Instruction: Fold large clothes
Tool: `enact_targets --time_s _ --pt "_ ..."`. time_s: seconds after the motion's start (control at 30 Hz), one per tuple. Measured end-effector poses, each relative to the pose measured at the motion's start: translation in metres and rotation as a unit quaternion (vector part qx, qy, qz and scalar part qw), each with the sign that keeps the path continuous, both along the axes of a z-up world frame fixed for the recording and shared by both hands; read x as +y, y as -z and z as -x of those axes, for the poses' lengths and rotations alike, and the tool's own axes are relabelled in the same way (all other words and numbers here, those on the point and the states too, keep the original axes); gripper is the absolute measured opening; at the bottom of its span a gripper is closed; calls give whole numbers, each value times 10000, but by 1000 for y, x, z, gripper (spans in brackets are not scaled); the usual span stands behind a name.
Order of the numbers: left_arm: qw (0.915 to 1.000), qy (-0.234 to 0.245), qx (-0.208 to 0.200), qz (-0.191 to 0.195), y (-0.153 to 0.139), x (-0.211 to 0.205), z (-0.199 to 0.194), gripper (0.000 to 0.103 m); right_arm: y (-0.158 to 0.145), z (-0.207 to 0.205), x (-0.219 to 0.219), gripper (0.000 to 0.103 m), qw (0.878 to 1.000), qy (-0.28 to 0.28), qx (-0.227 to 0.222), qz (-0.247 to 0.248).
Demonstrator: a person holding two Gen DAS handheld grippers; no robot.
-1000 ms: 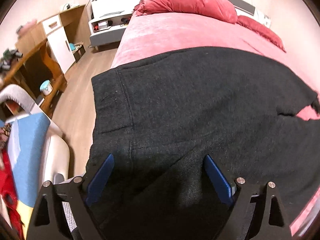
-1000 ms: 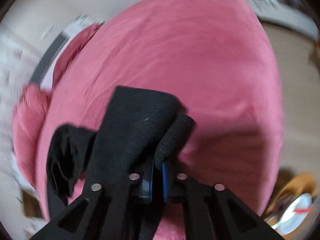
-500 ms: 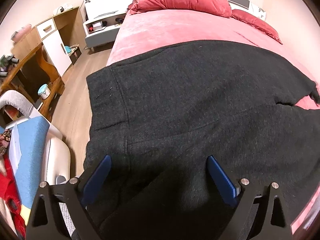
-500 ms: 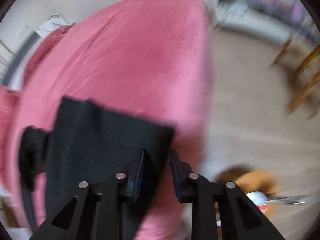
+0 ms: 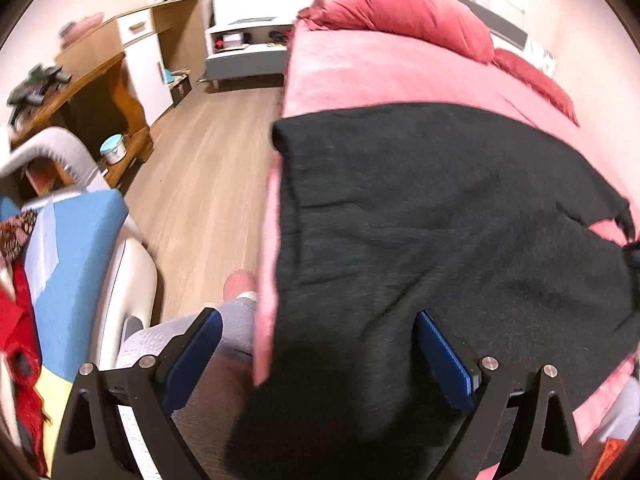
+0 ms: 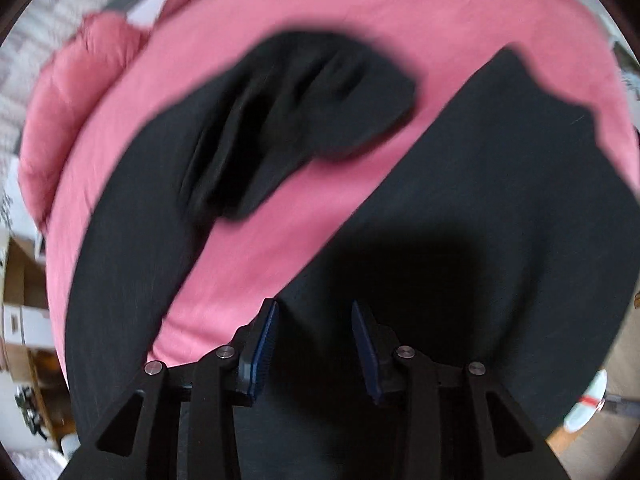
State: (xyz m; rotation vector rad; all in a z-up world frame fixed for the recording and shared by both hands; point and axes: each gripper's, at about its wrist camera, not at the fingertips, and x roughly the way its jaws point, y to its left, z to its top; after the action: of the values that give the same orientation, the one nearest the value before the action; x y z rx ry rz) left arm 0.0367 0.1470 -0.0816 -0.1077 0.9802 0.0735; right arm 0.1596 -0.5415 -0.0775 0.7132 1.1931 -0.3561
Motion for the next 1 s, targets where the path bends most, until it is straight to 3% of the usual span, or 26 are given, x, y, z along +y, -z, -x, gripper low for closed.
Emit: enact_targets --time_s 0.13,0.17,0.2,0.23,0.27,0.3,0.37,0.43,0.47,0.53,0.57,0.63,0.67,0.7,0.77,0.87,1.0 --pt "9995 4 130 295 11 10 1 100 1 -19 34 51 9942 -163 484 948" --pt "9992 61 192 352 15 9 1 100 1 -22 40 48 9913 -239 584 1152" --pt "9988 136 239 400 20 8 1 92 1 -25 45 42 9889 -354 611 1306" --pt "9974 251 246 624 23 8 3 68 -2 -29 50 21 9859 -523 591 1478" --pt "9952 324 293 876 25 8 2 64 -6 -32 53 9 9823 -592 609 1672" --pt "9949 291 250 929 22 10 2 59 -10 -33 53 8 9826 -570 559 1675" --pt "9928 314 153 1149 16 17 2 54 -26 -33 46 6 9884 -286 175 1483" --pt "9909 266 51 1315 10 23 2 54 -51 -30 39 0 9875 18 -613 1449" --pt "9904 269 47 1354 8 25 2 54 -67 -30 41 0 9790 -16 -1043 1750" --pt "9914 374 188 1236 11 23 1 57 -80 -32 49 0 9611 -82 -1066 2547" --pt "9919 389 264 1176 13 23 1 60 -75 -35 49 6 9637 -118 -901 2511" --pt "9906 291 209 1322 9 29 4 64 -50 -40 38 16 9849 -138 -625 1610" --pt "9891 171 125 1457 3 35 5 67 -42 -51 22 17 9899 -45 -682 1238" --pt "9883 72 39 1522 -2 40 4 71 -39 -42 15 18 9908 94 -855 1048" --pt "9881 -142 -289 1504 -19 48 -3 72 -36 -21 0 32 9883 461 -1146 898" --pt "9884 -108 -596 1392 -36 45 -29 76 -30 -7 -27 37 9875 759 -1259 577" --pt "9915 96 -612 1145 -39 19 -81 77 -14 -2 -62 39 9796 1114 -1666 -166"
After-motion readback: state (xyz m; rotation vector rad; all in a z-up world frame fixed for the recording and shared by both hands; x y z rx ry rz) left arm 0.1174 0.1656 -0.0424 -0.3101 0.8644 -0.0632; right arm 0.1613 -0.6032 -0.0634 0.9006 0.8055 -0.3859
